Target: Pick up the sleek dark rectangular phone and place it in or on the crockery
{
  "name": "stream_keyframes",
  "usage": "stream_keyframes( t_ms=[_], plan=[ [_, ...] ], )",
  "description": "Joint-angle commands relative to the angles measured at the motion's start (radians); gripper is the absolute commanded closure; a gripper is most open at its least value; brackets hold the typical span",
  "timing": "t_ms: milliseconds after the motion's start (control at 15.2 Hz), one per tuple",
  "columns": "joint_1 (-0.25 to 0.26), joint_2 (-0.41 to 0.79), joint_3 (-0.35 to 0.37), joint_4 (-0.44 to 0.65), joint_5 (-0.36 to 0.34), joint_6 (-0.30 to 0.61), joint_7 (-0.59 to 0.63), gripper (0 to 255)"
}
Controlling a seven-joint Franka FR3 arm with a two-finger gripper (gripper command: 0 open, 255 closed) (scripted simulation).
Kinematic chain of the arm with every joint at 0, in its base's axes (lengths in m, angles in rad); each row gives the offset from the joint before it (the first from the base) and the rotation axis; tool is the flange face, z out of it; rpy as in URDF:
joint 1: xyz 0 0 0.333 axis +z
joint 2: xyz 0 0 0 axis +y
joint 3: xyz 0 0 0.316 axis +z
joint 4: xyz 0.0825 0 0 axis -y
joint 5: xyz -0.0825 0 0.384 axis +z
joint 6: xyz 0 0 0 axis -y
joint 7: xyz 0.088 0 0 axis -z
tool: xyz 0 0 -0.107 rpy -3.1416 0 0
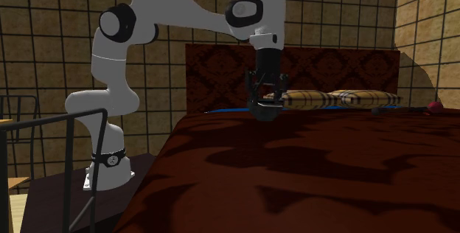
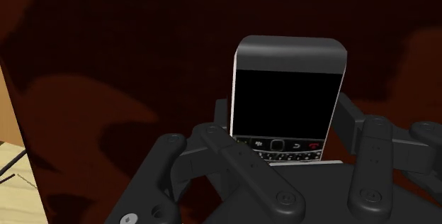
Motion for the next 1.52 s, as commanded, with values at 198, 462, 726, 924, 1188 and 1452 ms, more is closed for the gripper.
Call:
stream_keyframes(
  t_ms=[198, 462, 726, 924, 1188, 1452],
  plan=[
    [0.009, 0.006, 0.002, 0.078, -0.001, -0.072, -0.004, 255],
    [0.019, 0.016, 0.003, 0.146, -0.005, -0.131, -0.007, 255],
    [0.032, 0.033, 0.004, 0.224, -0.013, -0.193, -0.009, 255],
    [0.064, 0.030, 0.017, 0.231, -0.014, -0.206, 0.033, 255],
    [0.127, 0.031, 0.041, 0.231, -0.019, -0.213, 0.119, 255],
    [0.199, 0.053, 0.064, 0.260, -0.032, -0.231, 0.207, 255]
  ],
)
